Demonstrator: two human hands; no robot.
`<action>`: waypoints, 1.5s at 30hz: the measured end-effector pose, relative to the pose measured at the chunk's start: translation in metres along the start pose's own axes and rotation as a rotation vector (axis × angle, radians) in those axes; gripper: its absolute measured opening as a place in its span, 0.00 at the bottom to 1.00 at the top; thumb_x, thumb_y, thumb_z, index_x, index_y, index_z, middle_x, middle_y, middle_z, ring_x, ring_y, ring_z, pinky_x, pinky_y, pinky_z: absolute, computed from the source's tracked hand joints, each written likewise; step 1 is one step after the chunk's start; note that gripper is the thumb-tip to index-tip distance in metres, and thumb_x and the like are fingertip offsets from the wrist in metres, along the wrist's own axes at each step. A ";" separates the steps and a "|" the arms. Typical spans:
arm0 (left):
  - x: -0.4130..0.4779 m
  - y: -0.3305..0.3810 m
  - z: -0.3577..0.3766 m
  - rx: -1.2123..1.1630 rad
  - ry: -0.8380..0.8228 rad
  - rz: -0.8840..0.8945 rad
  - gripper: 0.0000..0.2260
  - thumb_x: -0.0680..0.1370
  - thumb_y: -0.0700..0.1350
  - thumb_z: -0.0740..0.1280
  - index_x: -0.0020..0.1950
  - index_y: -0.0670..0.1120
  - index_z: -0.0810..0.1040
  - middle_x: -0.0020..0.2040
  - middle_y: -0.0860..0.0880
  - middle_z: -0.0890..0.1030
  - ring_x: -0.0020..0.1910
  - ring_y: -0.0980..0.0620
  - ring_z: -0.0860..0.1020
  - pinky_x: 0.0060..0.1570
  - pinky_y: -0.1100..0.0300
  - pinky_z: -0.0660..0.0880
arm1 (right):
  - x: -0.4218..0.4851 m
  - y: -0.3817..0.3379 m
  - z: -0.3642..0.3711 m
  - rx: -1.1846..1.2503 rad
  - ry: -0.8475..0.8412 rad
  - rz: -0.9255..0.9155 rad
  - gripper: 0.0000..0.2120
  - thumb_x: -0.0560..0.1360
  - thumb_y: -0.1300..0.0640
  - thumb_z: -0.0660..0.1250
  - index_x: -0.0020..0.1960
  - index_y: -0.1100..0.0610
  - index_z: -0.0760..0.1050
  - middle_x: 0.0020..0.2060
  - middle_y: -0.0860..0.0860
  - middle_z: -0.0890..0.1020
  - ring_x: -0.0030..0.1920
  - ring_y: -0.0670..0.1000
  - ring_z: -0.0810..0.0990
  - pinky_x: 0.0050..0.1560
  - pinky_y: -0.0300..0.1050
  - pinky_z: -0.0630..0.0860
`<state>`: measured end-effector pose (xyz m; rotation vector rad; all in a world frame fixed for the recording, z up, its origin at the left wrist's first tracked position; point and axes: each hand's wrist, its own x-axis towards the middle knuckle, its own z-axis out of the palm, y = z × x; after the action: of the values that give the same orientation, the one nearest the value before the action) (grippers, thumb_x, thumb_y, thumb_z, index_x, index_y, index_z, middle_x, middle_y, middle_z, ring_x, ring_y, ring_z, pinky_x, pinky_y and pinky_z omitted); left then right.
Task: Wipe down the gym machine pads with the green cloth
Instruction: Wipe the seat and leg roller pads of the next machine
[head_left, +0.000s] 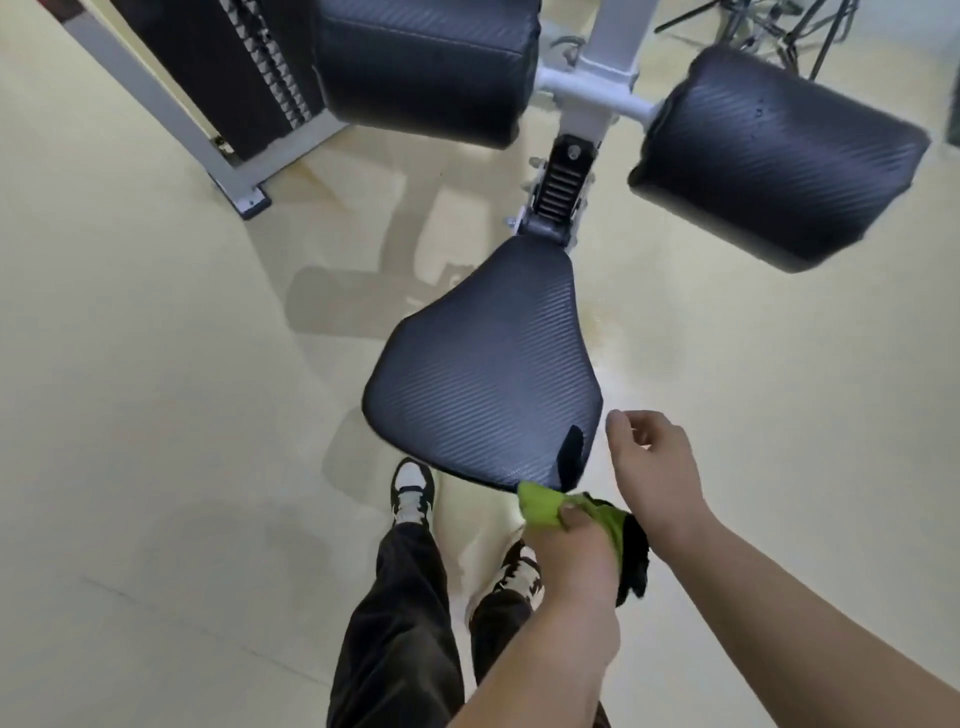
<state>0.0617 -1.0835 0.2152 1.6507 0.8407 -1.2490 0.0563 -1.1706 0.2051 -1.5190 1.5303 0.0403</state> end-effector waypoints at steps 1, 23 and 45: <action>-0.010 -0.002 0.002 0.050 -0.111 0.034 0.14 0.83 0.52 0.59 0.64 0.47 0.74 0.51 0.47 0.83 0.47 0.45 0.82 0.47 0.55 0.78 | -0.002 0.002 -0.013 0.020 -0.059 0.041 0.13 0.80 0.44 0.66 0.50 0.53 0.79 0.52 0.51 0.82 0.50 0.51 0.82 0.55 0.50 0.78; 0.102 0.230 0.009 2.054 0.073 0.880 0.52 0.72 0.70 0.70 0.83 0.55 0.40 0.84 0.43 0.39 0.82 0.39 0.43 0.78 0.39 0.56 | 0.091 -0.026 -0.024 0.315 -0.017 0.047 0.15 0.77 0.43 0.72 0.60 0.47 0.76 0.52 0.51 0.86 0.50 0.54 0.85 0.58 0.57 0.81; 0.136 0.238 0.005 2.098 -0.020 0.859 0.49 0.76 0.70 0.64 0.82 0.54 0.34 0.82 0.43 0.32 0.81 0.38 0.37 0.79 0.39 0.53 | 0.153 -0.069 0.052 0.059 -0.040 -0.088 0.10 0.85 0.44 0.57 0.64 0.43 0.68 0.52 0.45 0.80 0.52 0.51 0.78 0.52 0.45 0.68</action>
<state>0.3078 -1.1794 0.1412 2.7426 -1.8376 -1.2666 0.1738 -1.2706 0.1215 -1.5279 1.4204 -0.0250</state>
